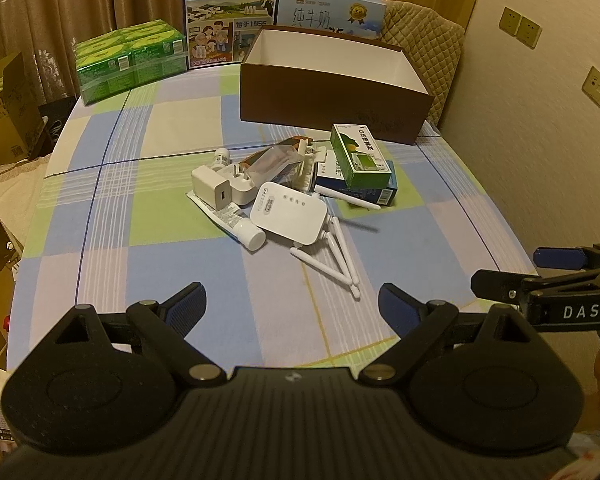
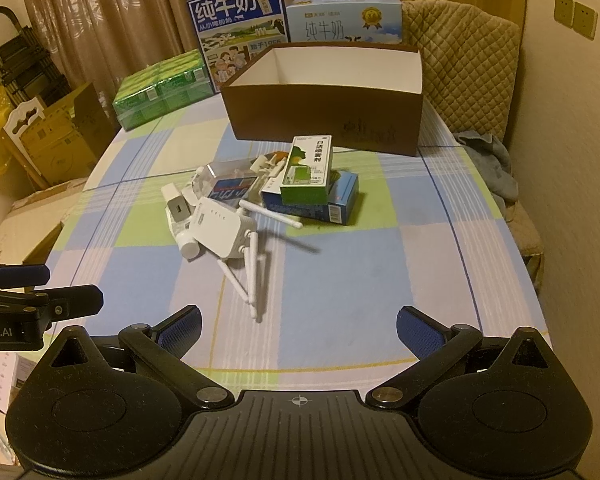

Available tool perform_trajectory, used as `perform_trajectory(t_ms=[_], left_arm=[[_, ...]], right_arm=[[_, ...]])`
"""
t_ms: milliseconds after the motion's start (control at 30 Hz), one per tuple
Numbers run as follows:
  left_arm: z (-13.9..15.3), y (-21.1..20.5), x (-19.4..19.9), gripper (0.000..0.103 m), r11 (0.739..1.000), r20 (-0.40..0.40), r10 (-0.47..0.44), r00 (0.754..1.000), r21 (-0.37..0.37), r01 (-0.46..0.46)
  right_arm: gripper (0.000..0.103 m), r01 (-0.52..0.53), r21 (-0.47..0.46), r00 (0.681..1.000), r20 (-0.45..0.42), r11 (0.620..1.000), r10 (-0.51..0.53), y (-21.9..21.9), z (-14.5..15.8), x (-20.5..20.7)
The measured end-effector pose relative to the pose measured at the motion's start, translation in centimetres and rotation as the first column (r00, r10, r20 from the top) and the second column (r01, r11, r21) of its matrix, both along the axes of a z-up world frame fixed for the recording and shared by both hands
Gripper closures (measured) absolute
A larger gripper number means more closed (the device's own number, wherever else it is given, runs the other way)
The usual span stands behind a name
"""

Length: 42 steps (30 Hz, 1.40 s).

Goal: Organize rigid objects

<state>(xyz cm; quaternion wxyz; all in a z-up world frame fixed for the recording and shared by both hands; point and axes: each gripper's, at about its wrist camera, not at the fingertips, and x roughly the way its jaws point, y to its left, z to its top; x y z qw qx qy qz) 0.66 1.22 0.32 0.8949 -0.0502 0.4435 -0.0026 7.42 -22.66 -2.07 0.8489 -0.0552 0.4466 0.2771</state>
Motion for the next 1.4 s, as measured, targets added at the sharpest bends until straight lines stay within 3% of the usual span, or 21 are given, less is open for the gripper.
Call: perform_trajectory(t_ms=[533, 1033, 1167, 1400], left_arm=[[-1.4, -0.4, 4.9, 0.012, 0.997, -0.047, 0.080, 0.996, -0.021, -0.081], [-6.4, 0.3, 10.5, 0.017, 0.965, -0.133, 0.196, 0.971, -0.150, -0.216], [-8.1, 0.8, 12.0, 0.019, 0.937, -0.165, 0.244, 0.956, -0.214, -0.276], [-10.9, 2.0, 13.9, 0.024, 0.840, -0.227, 0.347, 0.910, -0.357, -0.409]], right_arm=[[0.002, 0.003, 0.033, 1.000, -0.004, 0.999, -0.003, -1.2, -0.3, 5.7], [0.002, -0.014, 0.017, 1.000, -0.022, 1.000, 0.014, -1.8, -2.4, 13.4], [0.002, -0.006, 0.007, 0.999, -0.031, 1.000, 0.007, -2.0, -3.1, 15.7], [0.002, 0.005, -0.012, 0.999, -0.040, 1.000, -0.005, -2.5, -4.0, 19.4]])
